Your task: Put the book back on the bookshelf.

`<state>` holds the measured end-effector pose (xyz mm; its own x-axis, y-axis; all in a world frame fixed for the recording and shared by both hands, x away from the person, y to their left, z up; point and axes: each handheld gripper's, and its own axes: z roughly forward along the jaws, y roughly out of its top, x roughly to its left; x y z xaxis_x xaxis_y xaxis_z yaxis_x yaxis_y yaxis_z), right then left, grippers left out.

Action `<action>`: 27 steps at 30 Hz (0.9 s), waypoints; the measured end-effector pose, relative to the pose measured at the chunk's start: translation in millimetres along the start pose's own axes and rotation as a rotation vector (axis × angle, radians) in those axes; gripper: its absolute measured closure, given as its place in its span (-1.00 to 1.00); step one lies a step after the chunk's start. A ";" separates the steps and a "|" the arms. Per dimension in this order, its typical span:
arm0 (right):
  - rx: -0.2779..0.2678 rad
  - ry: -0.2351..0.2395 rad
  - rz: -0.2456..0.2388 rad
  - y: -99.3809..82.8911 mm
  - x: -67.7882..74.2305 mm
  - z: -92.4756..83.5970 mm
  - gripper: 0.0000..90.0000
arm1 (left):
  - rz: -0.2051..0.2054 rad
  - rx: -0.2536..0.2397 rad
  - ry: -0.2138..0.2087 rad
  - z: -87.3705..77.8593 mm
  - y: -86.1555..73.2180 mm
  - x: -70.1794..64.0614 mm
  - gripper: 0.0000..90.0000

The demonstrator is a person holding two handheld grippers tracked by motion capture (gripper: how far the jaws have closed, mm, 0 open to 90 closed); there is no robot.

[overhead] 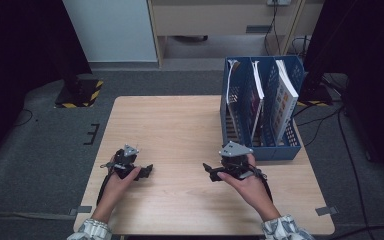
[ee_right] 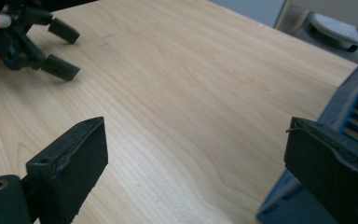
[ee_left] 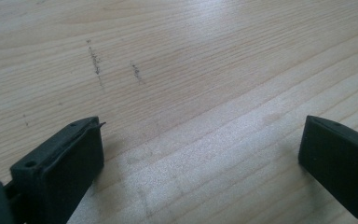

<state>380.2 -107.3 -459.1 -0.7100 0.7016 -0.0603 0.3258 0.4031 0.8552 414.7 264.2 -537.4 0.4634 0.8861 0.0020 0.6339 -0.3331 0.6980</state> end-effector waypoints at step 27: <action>0.169 0.082 0.060 -26.6 23.4 76.2 -0.81 | 0.000 0.000 0.000 0.0 0.0 0.0 -1.00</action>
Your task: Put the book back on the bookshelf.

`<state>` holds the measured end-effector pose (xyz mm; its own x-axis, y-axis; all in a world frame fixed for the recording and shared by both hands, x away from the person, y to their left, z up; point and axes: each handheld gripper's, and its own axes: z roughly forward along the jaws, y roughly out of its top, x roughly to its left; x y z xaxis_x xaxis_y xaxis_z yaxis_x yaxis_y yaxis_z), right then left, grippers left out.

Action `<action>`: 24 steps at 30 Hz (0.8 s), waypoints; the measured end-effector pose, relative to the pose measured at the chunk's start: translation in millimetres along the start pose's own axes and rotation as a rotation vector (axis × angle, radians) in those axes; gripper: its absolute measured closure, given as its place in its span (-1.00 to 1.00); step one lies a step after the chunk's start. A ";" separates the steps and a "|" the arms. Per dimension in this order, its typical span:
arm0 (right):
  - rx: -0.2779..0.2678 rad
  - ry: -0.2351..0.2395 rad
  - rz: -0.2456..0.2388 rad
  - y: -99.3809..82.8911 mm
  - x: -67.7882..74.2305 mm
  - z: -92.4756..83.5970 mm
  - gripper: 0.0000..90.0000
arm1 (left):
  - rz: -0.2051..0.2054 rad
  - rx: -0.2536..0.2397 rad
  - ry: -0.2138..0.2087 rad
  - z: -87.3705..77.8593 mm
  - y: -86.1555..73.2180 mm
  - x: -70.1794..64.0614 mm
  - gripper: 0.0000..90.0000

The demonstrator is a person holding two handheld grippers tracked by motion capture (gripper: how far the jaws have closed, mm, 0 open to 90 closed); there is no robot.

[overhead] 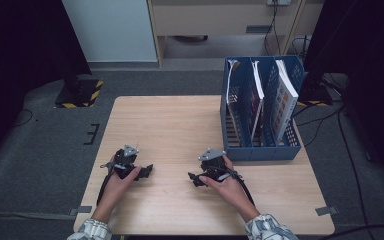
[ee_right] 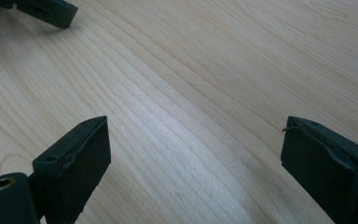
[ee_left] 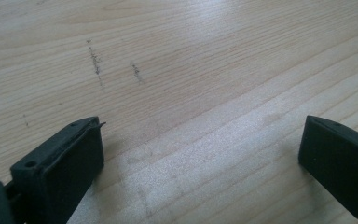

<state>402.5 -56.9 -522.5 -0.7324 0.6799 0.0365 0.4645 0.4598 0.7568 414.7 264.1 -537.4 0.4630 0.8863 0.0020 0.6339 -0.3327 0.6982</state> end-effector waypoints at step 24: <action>0.057 -0.074 0.022 0.3 1.5 26.5 -0.88 | -0.001 -0.001 0.002 -0.1 -0.2 -0.5 -1.00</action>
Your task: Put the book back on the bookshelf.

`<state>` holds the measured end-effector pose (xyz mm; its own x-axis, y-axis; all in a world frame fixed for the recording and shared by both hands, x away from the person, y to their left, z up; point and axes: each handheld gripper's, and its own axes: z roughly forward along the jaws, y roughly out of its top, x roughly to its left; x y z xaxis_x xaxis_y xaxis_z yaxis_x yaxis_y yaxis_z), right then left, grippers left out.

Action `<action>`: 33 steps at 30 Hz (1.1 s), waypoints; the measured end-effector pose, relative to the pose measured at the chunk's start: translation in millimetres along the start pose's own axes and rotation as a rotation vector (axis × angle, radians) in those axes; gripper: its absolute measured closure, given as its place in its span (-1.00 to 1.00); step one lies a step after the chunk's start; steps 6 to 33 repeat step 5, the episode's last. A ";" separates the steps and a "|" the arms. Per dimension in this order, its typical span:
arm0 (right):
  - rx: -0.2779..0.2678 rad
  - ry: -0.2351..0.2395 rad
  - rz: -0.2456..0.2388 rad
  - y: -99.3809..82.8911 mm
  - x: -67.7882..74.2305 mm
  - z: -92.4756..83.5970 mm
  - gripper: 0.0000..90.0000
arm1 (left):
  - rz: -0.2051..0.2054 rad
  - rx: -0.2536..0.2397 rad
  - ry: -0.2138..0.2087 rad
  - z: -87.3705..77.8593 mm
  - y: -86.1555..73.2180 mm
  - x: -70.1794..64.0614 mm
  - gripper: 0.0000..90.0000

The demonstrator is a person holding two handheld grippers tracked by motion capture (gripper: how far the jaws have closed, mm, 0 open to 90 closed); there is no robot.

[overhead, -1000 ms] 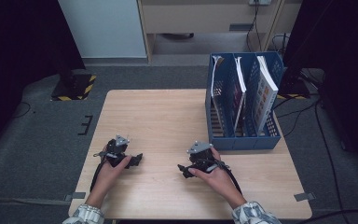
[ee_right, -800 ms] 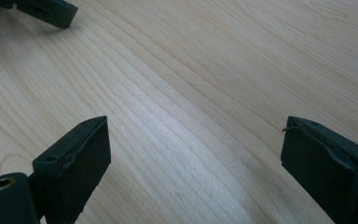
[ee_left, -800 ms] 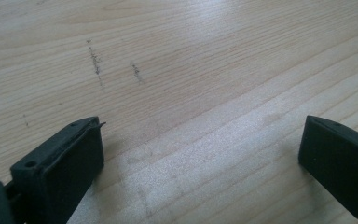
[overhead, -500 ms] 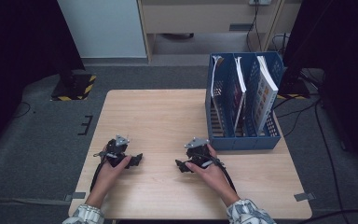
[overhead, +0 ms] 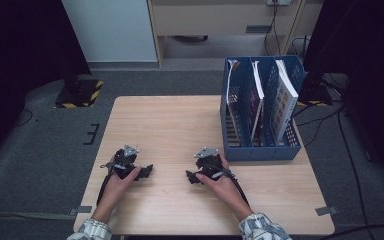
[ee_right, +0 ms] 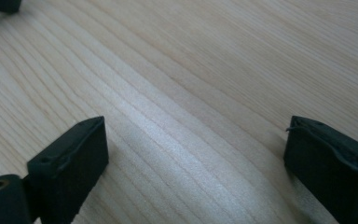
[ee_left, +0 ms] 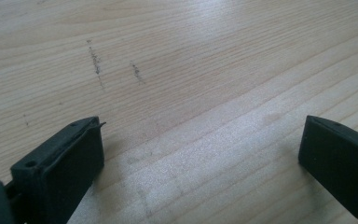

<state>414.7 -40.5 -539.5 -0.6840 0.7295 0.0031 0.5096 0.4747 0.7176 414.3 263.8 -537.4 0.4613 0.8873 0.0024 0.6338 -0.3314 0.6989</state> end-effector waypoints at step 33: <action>0.014 0.000 0.007 0.6 4.1 0.0 -0.91 | 0.001 0.001 0.000 -0.1 0.0 -0.2 -1.00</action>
